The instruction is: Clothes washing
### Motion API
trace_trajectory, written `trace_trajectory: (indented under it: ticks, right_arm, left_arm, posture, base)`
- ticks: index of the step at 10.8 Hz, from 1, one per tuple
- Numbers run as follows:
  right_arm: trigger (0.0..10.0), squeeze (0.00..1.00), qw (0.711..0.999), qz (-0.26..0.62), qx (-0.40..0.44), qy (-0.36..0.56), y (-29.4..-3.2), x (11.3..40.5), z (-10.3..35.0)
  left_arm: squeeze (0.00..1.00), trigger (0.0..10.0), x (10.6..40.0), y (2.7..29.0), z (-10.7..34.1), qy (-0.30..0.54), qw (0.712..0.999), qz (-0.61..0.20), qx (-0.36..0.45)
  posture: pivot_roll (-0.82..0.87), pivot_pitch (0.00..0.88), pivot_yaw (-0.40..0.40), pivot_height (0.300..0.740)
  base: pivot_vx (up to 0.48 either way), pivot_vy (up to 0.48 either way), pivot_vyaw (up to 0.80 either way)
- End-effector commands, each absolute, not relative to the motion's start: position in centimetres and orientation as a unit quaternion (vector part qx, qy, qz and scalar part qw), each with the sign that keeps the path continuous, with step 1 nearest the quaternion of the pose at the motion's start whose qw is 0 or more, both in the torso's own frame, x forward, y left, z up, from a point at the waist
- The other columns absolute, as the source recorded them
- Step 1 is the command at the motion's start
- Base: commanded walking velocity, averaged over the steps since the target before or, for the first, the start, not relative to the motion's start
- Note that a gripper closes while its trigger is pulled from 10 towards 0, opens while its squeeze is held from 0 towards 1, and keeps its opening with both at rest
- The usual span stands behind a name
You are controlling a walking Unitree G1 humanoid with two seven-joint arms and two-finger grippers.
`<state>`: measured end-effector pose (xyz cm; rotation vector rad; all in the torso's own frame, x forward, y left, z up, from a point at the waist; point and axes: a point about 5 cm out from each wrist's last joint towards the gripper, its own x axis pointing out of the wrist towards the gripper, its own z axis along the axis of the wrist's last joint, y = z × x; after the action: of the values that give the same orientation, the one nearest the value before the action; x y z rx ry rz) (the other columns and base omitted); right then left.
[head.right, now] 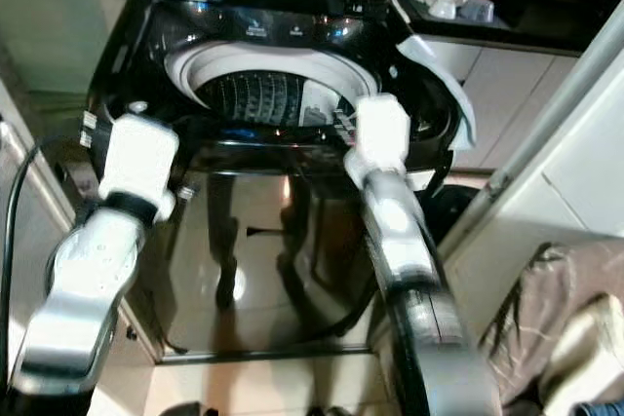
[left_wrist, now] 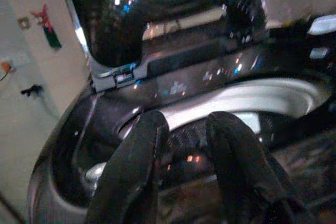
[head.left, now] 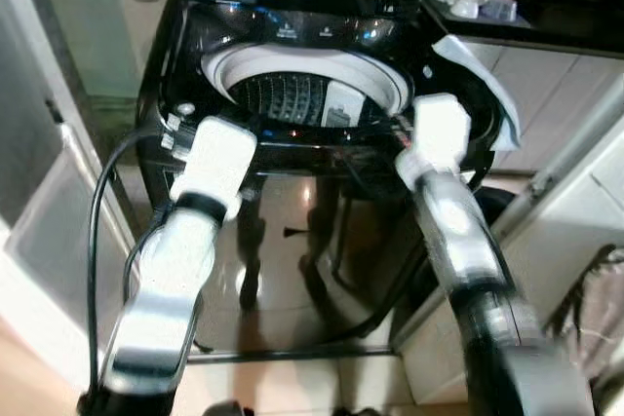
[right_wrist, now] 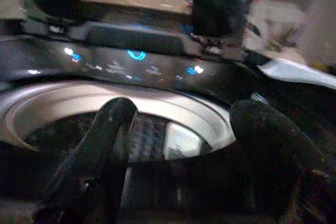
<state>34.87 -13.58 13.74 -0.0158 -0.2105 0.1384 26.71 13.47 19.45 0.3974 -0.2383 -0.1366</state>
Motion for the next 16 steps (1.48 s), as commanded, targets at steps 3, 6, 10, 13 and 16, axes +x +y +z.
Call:
trace_trajectory:
  ticks: [3, 6, 10, 13, 16]
  right_arm:
    - [10.0, 0.0, 0.99, 0.092, -0.013, -0.106, -14.3, 30.7, 12.6]
    - [10.0, 0.0, 0.986, 0.153, 0.007, -0.068, -12.5, 31.0, 12.6]
    - [10.0, 0.0, 0.986, 0.161, 0.004, -0.043, -11.9, 32.8, 12.6]
    - [10.0, 0.0, 0.984, 0.173, 0.001, -0.045, -11.5, 33.0, 12.4]
    - [10.0, 0.0, 0.985, 0.165, -0.009, -0.045, -11.8, 33.1, 12.2]
  left_arm:
    - [0.0, 10.0, 26.2, 13.5, 18.4, -0.096, 0.975, -0.046, 0.197]
    - [0.0, 10.0, 26.4, 13.3, 18.0, -0.086, 0.979, -0.034, 0.181]
    - [0.0, 10.0, 26.7, 13.7, 17.8, -0.085, 0.98, -0.024, 0.176]
    - [0.0, 10.0, 26.9, 13.7, 17.7, -0.079, 0.984, -0.029, 0.156]
    - [0.0, 10.0, 27.0, 13.6, 17.6, -0.084, 0.983, -0.034, 0.158]
  posture:
    - [0.13, 0.038, -0.083, 0.74]
    - [0.11, 0.035, -0.074, 0.74]
    - [0.13, 0.032, -0.083, 0.74]
    - [0.12, 0.035, -0.083, 0.74]
    - [0.11, 0.034, -0.085, 0.74]
  base:
    - [0.0, 0.0, 0.0]
    - [-0.244, -0.206, 0.0]
    - [-0.189, -0.148, 0.0]
    - [0.0, 0.313, 0.0]
    - [0.0, 0.314, 0.0]
